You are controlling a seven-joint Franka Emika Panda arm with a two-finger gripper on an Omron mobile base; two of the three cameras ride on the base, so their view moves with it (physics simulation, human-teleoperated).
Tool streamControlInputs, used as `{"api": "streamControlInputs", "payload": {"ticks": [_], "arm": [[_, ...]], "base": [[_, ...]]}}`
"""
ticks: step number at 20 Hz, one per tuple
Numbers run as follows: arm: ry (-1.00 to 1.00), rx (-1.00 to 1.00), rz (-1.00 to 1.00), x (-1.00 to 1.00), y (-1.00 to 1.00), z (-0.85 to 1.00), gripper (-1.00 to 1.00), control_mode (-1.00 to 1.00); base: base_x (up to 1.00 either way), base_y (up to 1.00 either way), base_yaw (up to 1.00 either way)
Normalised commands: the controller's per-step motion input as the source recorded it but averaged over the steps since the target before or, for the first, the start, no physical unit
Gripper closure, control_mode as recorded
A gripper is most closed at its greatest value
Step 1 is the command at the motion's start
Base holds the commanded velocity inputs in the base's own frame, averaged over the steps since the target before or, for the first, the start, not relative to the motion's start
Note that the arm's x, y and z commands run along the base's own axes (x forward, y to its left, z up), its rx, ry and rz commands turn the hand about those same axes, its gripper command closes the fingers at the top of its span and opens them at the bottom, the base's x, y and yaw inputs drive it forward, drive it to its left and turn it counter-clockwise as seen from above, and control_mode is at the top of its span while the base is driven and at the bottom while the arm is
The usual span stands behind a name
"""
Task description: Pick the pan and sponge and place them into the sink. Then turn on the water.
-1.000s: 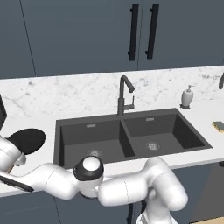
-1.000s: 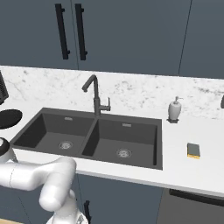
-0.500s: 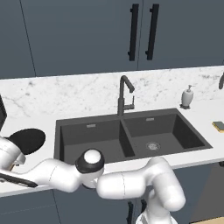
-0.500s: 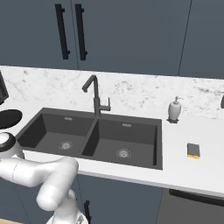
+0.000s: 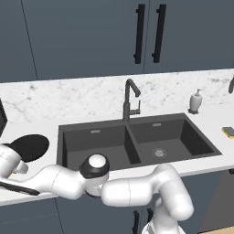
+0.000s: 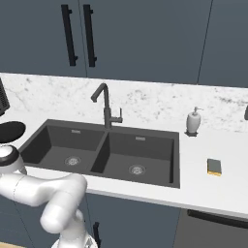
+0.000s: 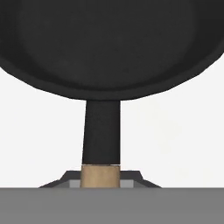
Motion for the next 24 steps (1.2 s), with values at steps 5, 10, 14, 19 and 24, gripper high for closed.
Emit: {"api": "streamControlInputs", "payload": {"ticks": [5, 10, 14, 19, 24], "arm": [[-0.10, 0.00, -0.40, 0.33, -0.67, -0.84, 1.00, -1.00], [-0.08, 0.00, -0.33, 0.29, -0.71, -0.26, 1.00, -1.00], [0.00, 0.00, -0.19, 0.00, -0.67, 0.26, 1.00, -1.00], [0.00, 0.00, -0.13, -0.04, -0.90, 0.50, 1.00, -1.00], [0.00, 0.00, -0.04, -0.02, -1.00, 0.13, 1.00, -1.00]], "base": [[0.00, 0.00, 0.00], [0.00, 0.00, 0.00], [0.00, 0.00, 0.00], [0.00, 0.00, 0.00], [0.00, 0.00, 0.00]]}}
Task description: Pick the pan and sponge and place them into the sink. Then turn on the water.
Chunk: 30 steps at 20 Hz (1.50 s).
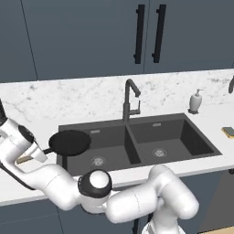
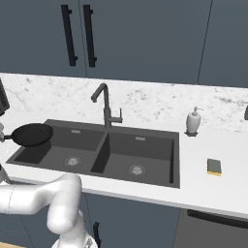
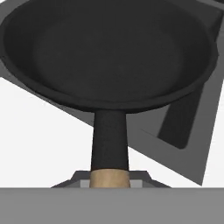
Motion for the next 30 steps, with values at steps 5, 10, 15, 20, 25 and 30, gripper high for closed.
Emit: {"api": "streamControlInputs", "payload": {"ticks": [5, 10, 15, 20, 25, 30], "arm": [[-0.04, 0.01, 0.00, -0.20, -1.00, 0.04, 1.00, -1.00], [-0.03, 0.07, 0.00, -0.24, -1.00, 0.11, 1.00, -1.00], [0.00, 0.17, 0.03, -0.01, -0.70, 0.02, 1.00, -1.00], [0.01, 0.18, 0.15, 0.31, -0.32, 0.00, 1.00, -1.00], [0.11, 0.16, 0.18, 0.55, -0.02, 0.00, 1.00, -1.00], [0.14, 0.09, 0.12, 0.53, 0.00, 0.00, 1.00, -1.00]], "base": [[0.00, 0.00, 0.00], [0.00, 0.00, 0.00], [0.00, 0.00, 0.00], [0.00, 0.00, 0.00], [0.00, 0.00, 0.00], [0.00, 0.00, 0.00]]}}
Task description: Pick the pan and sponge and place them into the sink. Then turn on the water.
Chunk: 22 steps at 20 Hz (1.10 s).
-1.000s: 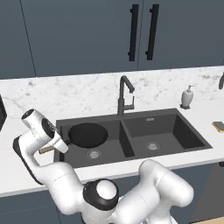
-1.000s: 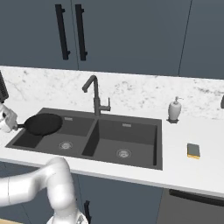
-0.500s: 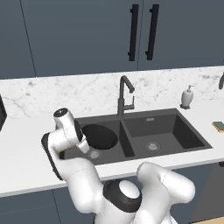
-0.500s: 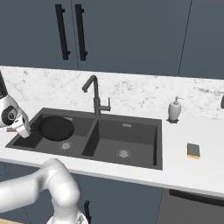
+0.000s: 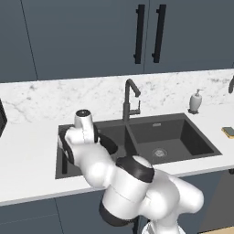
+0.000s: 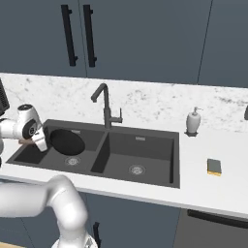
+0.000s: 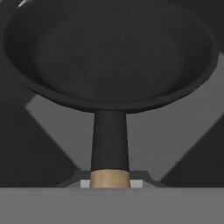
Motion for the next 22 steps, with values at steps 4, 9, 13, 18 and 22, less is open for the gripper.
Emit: {"api": "streamControlInputs", "payload": {"ticks": [4, 9, 13, 18, 22], "arm": [[0.06, 0.10, 0.03, 0.26, -0.10, 0.00, 1.00, -1.00], [0.03, 0.03, 0.00, 0.25, -0.11, -0.06, 1.00, -1.00], [0.05, 0.00, -0.04, 0.26, -0.23, -0.17, 1.00, -1.00], [0.04, 0.00, -0.04, 0.30, -0.25, -0.23, 1.00, -1.00], [0.08, 0.00, -0.03, 0.38, -0.23, -0.31, 1.00, -1.00]], "base": [[0.00, 0.00, 0.00], [0.00, 0.00, 0.00], [0.00, 0.00, 0.00], [0.00, 0.00, 0.00], [0.00, 0.00, 0.00]]}}
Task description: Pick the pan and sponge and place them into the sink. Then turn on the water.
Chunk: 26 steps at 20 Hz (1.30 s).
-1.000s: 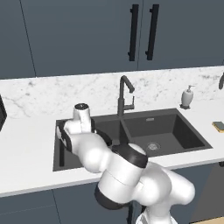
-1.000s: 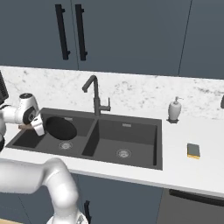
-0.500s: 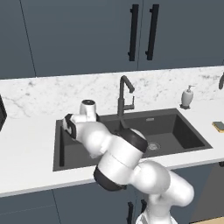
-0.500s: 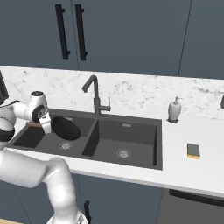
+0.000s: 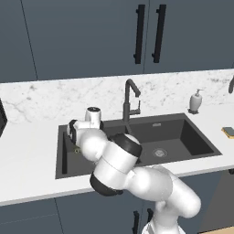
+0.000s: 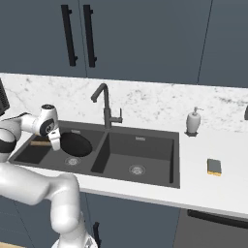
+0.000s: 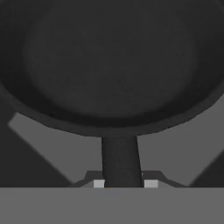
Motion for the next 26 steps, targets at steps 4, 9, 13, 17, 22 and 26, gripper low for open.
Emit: {"api": "streamControlInputs", "payload": {"ticks": [4, 9, 13, 17, 22, 26], "arm": [[0.07, 0.00, -0.01, 0.23, -0.40, -0.36, 1.00, -1.00], [0.04, 0.00, -0.06, -0.13, -0.54, -0.17, 1.00, -1.00], [0.04, 0.00, -0.17, -0.07, -0.36, 0.00, 1.00, -1.00], [0.05, 0.00, -0.20, -0.01, -0.33, -0.01, 1.00, -1.00], [0.05, 0.00, -0.16, 0.02, -0.23, -0.19, 1.00, -1.00], [0.01, 0.06, -0.01, 0.07, -0.10, -0.60, 1.00, -1.00]], "base": [[0.00, 0.00, 0.00], [0.00, 0.00, 0.00], [0.00, 0.00, 0.00], [0.00, 0.00, 0.00], [0.00, 0.00, 0.00], [0.00, 0.00, 0.00]]}}
